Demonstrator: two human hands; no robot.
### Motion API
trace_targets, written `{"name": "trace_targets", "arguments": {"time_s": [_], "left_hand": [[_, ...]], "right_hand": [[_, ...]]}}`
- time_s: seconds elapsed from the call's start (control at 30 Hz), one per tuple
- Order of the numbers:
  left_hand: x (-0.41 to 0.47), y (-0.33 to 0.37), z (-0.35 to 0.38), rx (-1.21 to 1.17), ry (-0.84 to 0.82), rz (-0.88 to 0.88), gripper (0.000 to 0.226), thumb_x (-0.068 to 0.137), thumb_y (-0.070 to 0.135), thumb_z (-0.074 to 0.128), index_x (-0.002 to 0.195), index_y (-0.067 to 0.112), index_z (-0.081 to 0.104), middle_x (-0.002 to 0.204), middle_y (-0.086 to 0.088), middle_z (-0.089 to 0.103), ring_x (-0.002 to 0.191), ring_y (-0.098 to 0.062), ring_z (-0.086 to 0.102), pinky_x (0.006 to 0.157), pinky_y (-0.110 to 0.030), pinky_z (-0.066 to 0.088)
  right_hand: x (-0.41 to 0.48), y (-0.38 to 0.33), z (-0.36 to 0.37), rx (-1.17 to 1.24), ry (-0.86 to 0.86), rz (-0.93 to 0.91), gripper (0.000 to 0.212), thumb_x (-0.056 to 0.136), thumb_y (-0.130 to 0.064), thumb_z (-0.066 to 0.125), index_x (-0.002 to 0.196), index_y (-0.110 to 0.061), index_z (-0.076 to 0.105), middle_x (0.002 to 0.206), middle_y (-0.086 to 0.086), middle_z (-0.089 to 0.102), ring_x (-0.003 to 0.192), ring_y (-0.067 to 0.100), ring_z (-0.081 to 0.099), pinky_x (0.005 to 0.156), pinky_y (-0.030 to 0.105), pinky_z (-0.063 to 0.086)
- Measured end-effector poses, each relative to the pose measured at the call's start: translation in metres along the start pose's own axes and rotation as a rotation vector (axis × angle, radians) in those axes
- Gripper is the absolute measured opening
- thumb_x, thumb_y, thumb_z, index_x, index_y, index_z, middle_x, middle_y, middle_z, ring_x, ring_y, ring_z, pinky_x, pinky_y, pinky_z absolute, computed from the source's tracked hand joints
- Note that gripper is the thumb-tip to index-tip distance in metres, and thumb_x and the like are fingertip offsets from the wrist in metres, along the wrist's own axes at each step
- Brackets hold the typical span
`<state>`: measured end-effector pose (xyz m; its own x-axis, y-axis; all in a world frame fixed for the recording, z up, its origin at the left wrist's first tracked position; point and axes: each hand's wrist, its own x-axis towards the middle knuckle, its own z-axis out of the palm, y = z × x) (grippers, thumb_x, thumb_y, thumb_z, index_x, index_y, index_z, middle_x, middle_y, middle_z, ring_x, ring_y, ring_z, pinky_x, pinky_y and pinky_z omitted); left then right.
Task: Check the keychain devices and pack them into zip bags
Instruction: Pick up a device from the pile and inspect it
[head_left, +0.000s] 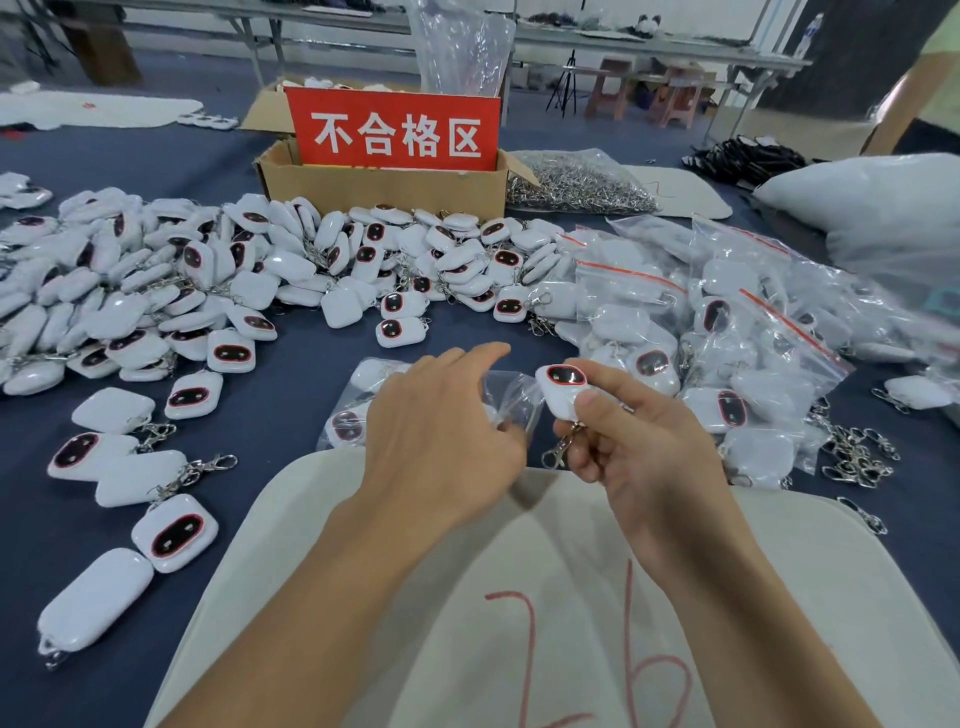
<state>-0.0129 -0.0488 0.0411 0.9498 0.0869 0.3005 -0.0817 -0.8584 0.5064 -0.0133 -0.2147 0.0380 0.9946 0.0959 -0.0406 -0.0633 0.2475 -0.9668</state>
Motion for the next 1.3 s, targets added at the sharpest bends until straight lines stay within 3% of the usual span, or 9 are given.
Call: {"name": "trace_targets", "arguments": {"time_s": [0.33, 0.53, 0.67, 0.73, 0.87, 0.97, 1.03, 1.13, 1.3], "left_hand": [[0.002, -0.003, -0.002, -0.441, 0.177, -0.055, 0.043, 0.081, 0.016, 0.064, 0.117, 0.039, 0.069, 0.073, 0.015, 0.064, 0.075, -0.007, 0.060, 0.068, -0.013, 0.044], [-0.002, 0.000, -0.002, -0.563, 0.277, 0.142, 0.033, 0.092, 0.011, 0.061, 0.115, 0.033, 0.070, 0.082, 0.022, 0.061, 0.081, -0.002, 0.060, 0.077, -0.018, 0.049], [0.003, -0.009, -0.011, -0.644, 0.395, 0.023, 0.035, 0.097, 0.006, 0.062, 0.118, 0.031, 0.071, 0.082, 0.018, 0.063, 0.079, -0.008, 0.064, 0.073, -0.017, 0.050], [0.007, -0.013, -0.016, -0.606, 0.481, -0.073, 0.036, 0.095, 0.007, 0.061, 0.119, 0.032, 0.071, 0.082, 0.016, 0.063, 0.077, -0.008, 0.063, 0.072, -0.017, 0.048], [0.017, -0.027, -0.026, -0.732, 0.632, -0.337, 0.036, 0.094, 0.010, 0.059, 0.116, 0.037, 0.070, 0.080, 0.016, 0.065, 0.079, -0.005, 0.063, 0.074, -0.018, 0.049], [0.021, -0.035, -0.034, -0.854, 0.706, -0.405, 0.034, 0.095, 0.011, 0.057, 0.115, 0.036, 0.068, 0.081, 0.014, 0.064, 0.077, -0.011, 0.065, 0.080, -0.032, 0.056], [0.022, -0.038, -0.037, -0.871, 0.728, -0.401, 0.034, 0.094, 0.012, 0.057, 0.115, 0.036, 0.067, 0.085, 0.010, 0.065, 0.079, -0.018, 0.066, 0.082, -0.040, 0.057], [0.023, -0.042, -0.034, -0.869, 0.704, -0.399, 0.033, 0.093, 0.012, 0.057, 0.114, 0.036, 0.066, 0.084, 0.007, 0.066, 0.079, -0.019, 0.068, 0.078, -0.034, 0.056], [0.023, -0.040, -0.029, -0.855, 0.620, -0.416, 0.031, 0.094, 0.012, 0.060, 0.114, 0.035, 0.069, 0.082, 0.010, 0.066, 0.077, -0.013, 0.066, 0.075, -0.023, 0.053]], "right_hand": [[0.003, 0.006, 0.014, -0.240, 0.031, -0.001, 0.021, 0.081, -0.008, 0.070, 0.101, -0.006, 0.065, 0.052, 0.009, 0.056, 0.044, 0.013, 0.045, 0.044, 0.017, 0.039], [0.027, -0.001, 0.055, -0.353, -0.118, 0.113, 0.028, 0.100, -0.011, 0.054, 0.086, -0.017, 0.078, 0.081, 0.013, 0.078, 0.071, 0.019, 0.073, 0.063, 0.031, 0.059], [0.049, -0.006, 0.070, -0.959, -0.213, -0.193, 0.017, 0.080, -0.023, 0.060, 0.083, -0.030, 0.075, 0.065, -0.013, 0.072, 0.062, 0.000, 0.065, 0.064, 0.028, 0.051], [0.057, -0.011, 0.076, -0.834, -0.147, -0.265, 0.025, 0.078, -0.021, 0.066, 0.083, -0.042, 0.078, 0.067, -0.021, 0.073, 0.063, -0.004, 0.068, 0.066, 0.023, 0.054], [0.095, -0.027, 0.070, -0.551, 0.207, -0.263, 0.019, 0.073, -0.012, 0.073, 0.075, -0.030, 0.081, 0.058, -0.007, 0.071, 0.045, 0.005, 0.054, 0.050, 0.020, 0.044], [0.129, -0.028, 0.065, -1.022, 0.157, -0.226, 0.026, 0.085, -0.006, 0.063, 0.092, -0.023, 0.081, 0.078, -0.004, 0.076, 0.067, 0.008, 0.064, 0.060, 0.014, 0.047], [0.147, -0.016, 0.068, -1.502, -0.041, -0.176, 0.033, 0.089, -0.004, 0.059, 0.115, -0.016, 0.075, 0.113, 0.006, 0.075, 0.101, 0.023, 0.068, 0.084, 0.025, 0.052], [0.160, 0.011, 0.071, -2.052, -0.125, -0.325, 0.037, 0.090, -0.014, 0.060, 0.126, -0.014, 0.059, 0.130, 0.011, 0.065, 0.123, 0.032, 0.057, 0.103, 0.040, 0.041], [0.167, 0.016, 0.064, -2.155, -0.069, -0.565, 0.030, 0.086, -0.014, 0.060, 0.116, -0.017, 0.063, 0.119, 0.006, 0.068, 0.119, 0.030, 0.054, 0.105, 0.041, 0.030]]}}
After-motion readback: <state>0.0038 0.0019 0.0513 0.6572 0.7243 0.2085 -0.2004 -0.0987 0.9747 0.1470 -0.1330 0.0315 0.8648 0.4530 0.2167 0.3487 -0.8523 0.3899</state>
